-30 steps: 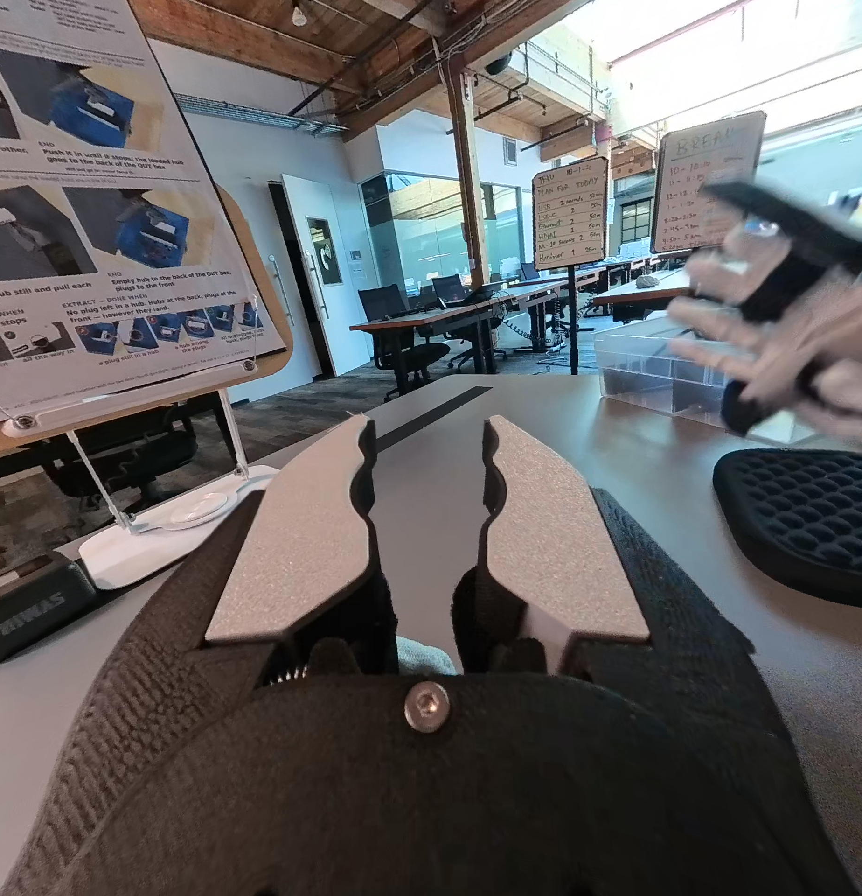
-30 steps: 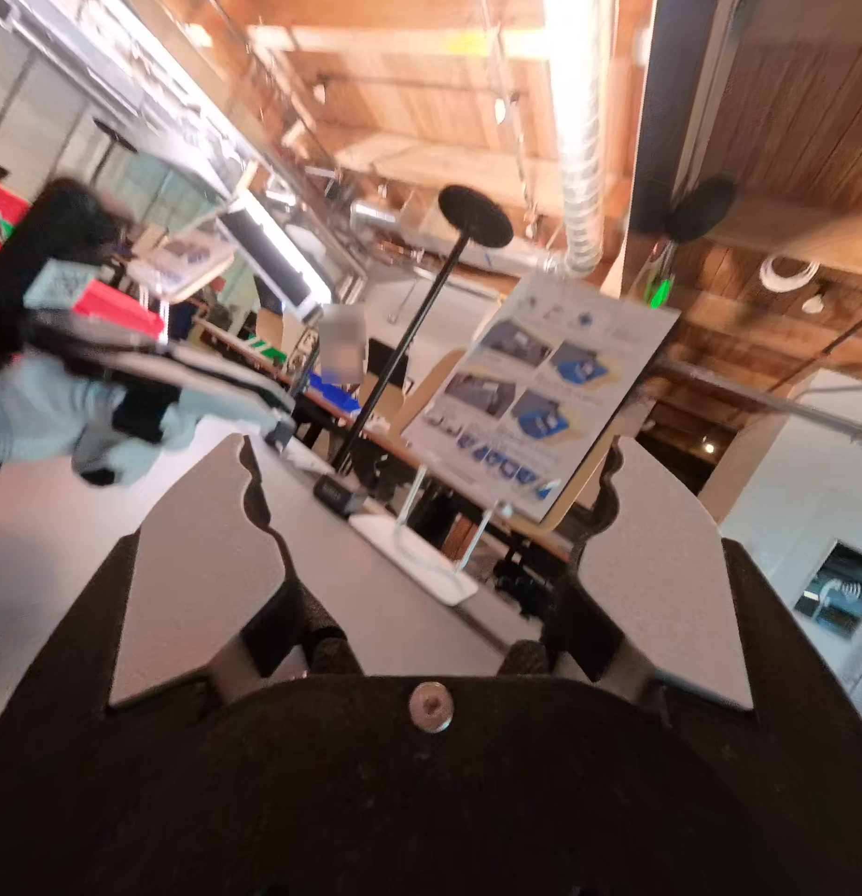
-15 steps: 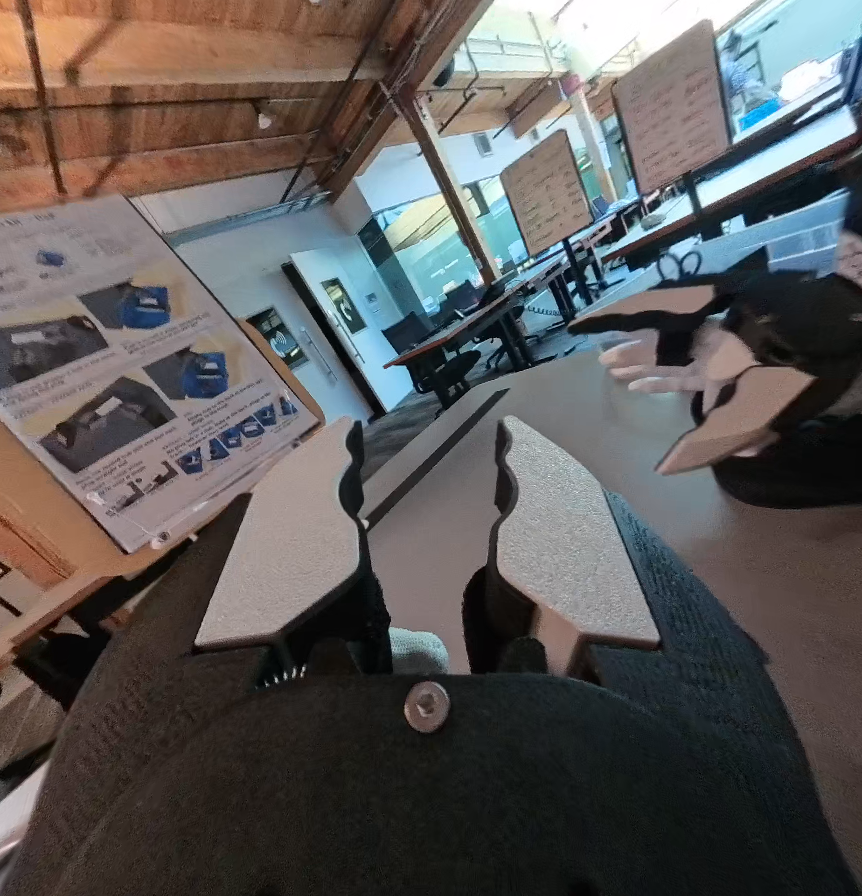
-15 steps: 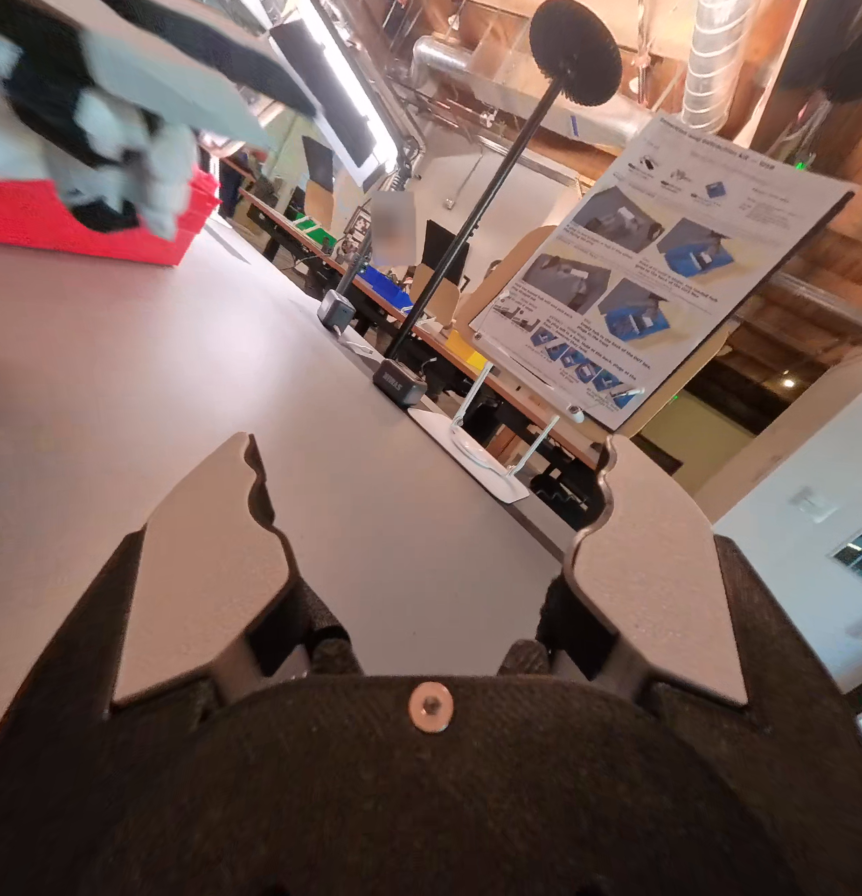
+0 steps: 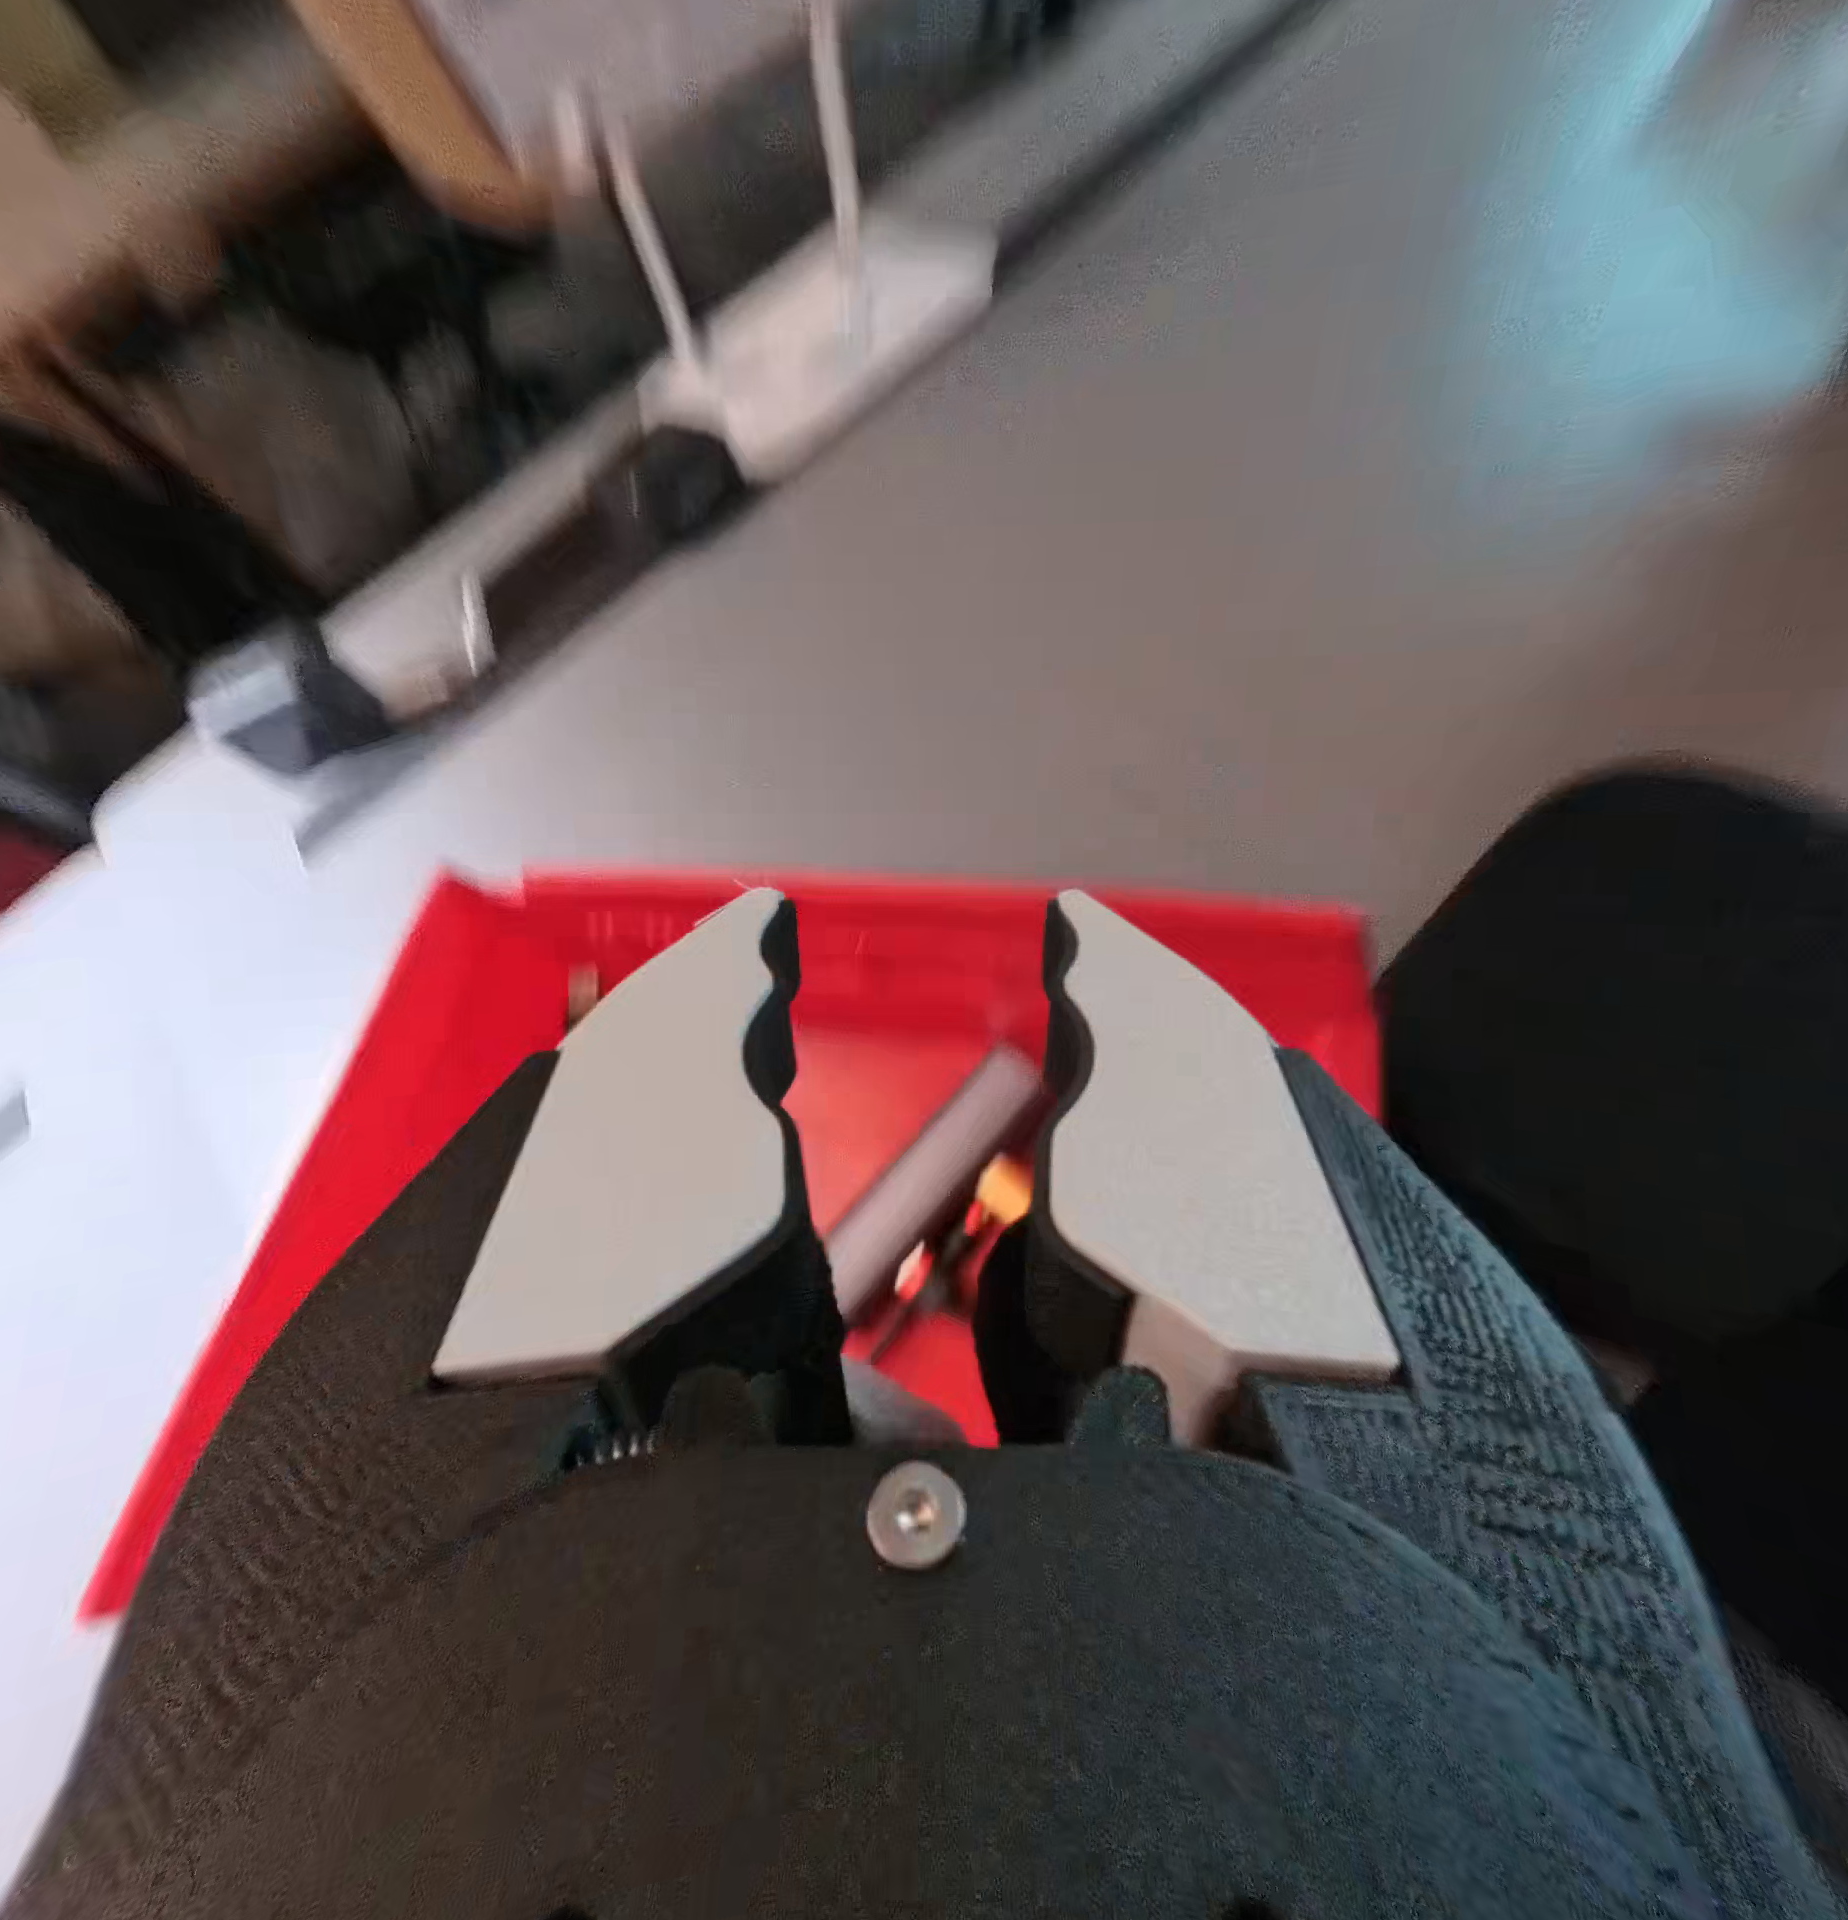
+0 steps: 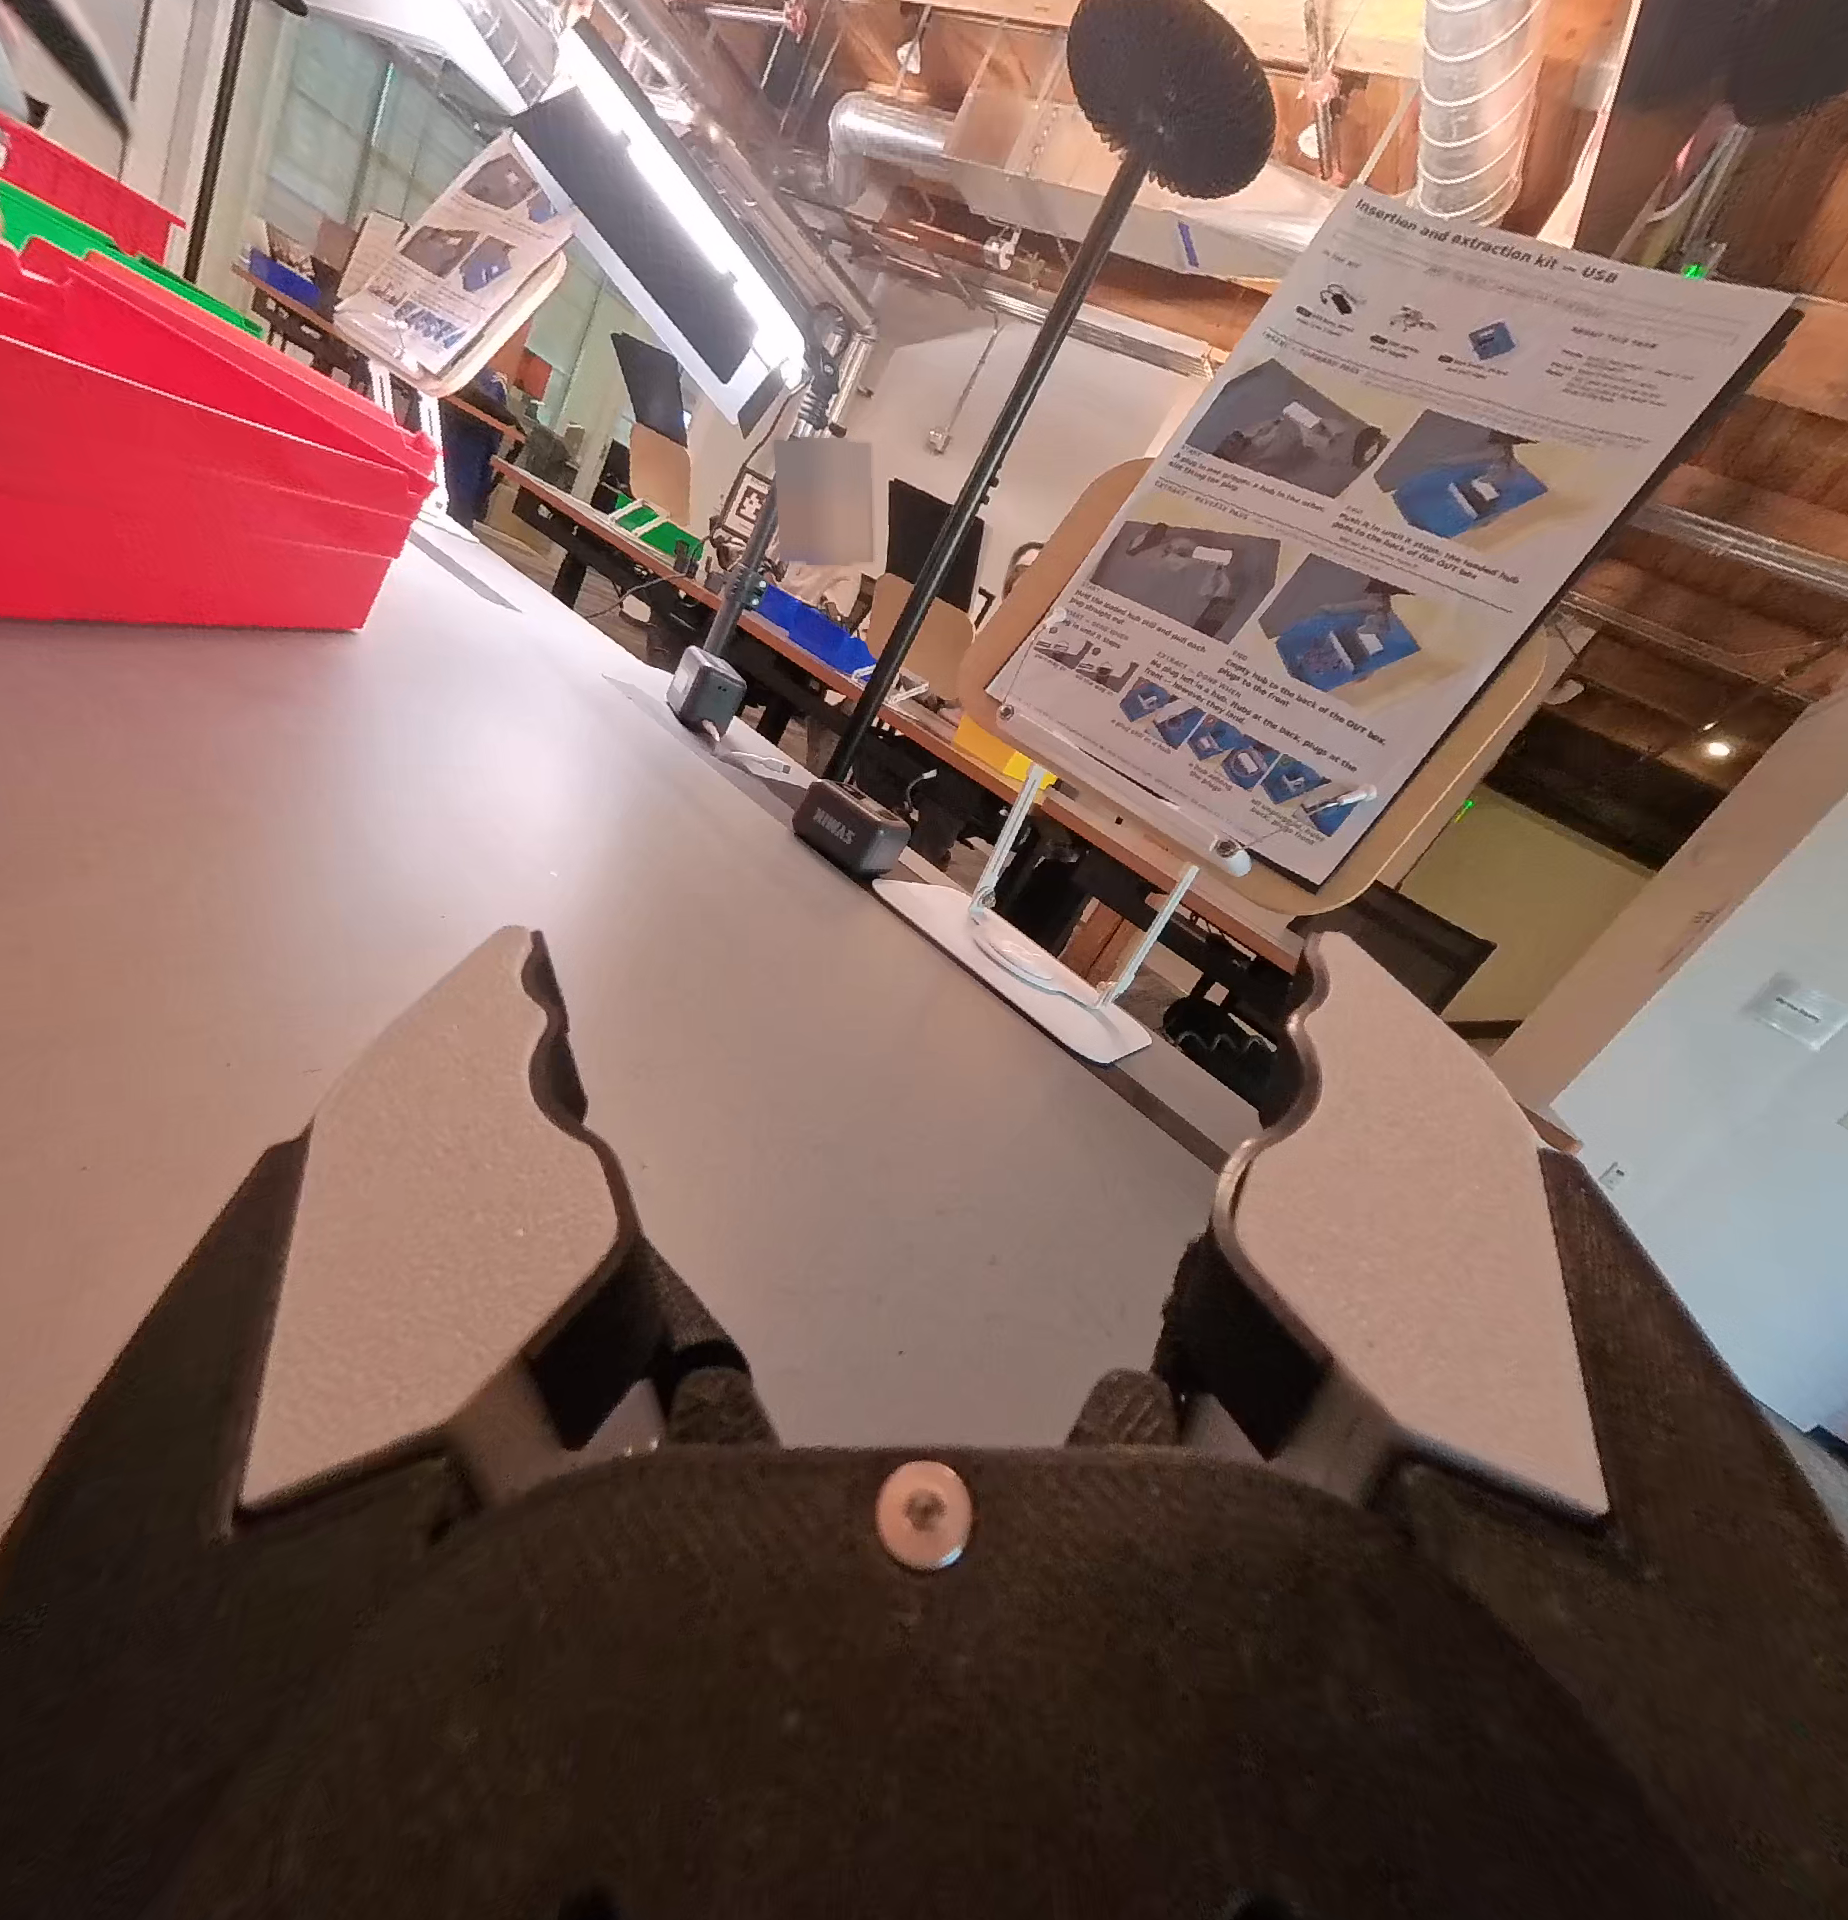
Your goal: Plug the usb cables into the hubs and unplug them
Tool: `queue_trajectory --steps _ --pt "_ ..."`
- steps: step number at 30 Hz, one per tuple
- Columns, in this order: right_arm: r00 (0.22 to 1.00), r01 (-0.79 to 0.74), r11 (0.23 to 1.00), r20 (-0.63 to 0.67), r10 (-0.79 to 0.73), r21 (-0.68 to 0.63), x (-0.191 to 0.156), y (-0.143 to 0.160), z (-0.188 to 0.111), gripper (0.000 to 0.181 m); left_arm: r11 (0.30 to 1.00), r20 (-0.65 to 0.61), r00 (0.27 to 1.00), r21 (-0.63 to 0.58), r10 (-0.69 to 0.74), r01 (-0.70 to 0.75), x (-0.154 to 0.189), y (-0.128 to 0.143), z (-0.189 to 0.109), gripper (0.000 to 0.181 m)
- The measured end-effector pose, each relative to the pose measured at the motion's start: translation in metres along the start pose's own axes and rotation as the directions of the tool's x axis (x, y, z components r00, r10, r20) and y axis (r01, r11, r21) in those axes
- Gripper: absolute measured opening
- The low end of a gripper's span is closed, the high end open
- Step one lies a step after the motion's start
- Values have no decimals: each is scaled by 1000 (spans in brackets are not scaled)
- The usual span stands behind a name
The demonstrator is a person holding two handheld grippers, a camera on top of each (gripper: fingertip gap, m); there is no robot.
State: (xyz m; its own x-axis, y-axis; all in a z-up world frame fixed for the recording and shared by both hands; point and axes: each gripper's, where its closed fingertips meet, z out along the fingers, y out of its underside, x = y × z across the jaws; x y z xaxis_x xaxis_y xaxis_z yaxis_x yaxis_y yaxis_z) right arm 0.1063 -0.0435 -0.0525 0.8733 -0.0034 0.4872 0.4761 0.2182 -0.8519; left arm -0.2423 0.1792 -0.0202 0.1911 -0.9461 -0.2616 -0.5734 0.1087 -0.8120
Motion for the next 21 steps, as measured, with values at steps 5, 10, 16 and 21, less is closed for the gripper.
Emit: queue_trajectory --steps 5,10,16,21 --pt "1000 4 1000 9 -4 -5 -2 1 0 128 917 -147 989 -392 21 -78 -12 86 34 46" --pt "1000 11 1000 23 -10 -13 -5 2 1 128 862 -268 960 -466 77 -200 -13 112 54 47" --pt "999 17 1000 45 -17 -10 -9 2 1 127 804 -448 893 -519 31 -288 6 140 63 34" --pt "998 29 999 54 -28 -13 -11 2 2 128 803 -457 890 -530 0 -272 4 148 61 33"
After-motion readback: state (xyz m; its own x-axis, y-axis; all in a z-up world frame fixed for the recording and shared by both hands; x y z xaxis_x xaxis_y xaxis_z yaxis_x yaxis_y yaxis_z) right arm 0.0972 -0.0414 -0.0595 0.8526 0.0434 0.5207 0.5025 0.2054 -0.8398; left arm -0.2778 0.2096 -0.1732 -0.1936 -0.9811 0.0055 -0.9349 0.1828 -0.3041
